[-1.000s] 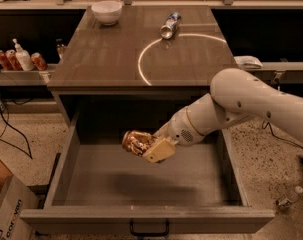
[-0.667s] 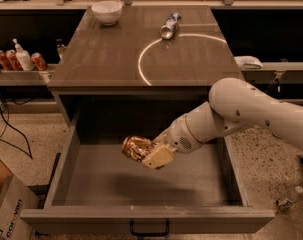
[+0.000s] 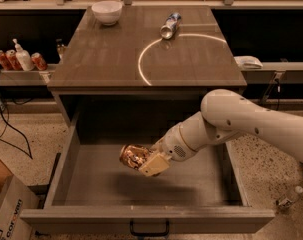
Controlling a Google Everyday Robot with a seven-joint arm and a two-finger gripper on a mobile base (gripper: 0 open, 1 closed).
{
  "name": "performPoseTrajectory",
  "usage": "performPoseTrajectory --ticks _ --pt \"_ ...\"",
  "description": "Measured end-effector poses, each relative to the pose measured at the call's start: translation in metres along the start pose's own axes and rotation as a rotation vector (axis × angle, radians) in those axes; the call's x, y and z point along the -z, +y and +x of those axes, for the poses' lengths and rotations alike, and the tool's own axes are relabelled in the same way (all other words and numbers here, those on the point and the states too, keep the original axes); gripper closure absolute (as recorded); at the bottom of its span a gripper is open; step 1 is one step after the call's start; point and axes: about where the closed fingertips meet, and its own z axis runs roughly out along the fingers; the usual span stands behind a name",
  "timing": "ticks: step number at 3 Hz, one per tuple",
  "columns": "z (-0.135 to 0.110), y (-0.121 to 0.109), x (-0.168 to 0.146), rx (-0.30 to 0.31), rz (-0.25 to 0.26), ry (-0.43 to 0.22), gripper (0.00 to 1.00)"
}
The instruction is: Place orange can into top drawer
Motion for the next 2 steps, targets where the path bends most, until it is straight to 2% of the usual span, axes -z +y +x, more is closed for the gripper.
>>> performPoseTrajectory --ticks 2 --pt "0.024 -0.005 -0.028 -0.051 -0.027 0.027 1.0"
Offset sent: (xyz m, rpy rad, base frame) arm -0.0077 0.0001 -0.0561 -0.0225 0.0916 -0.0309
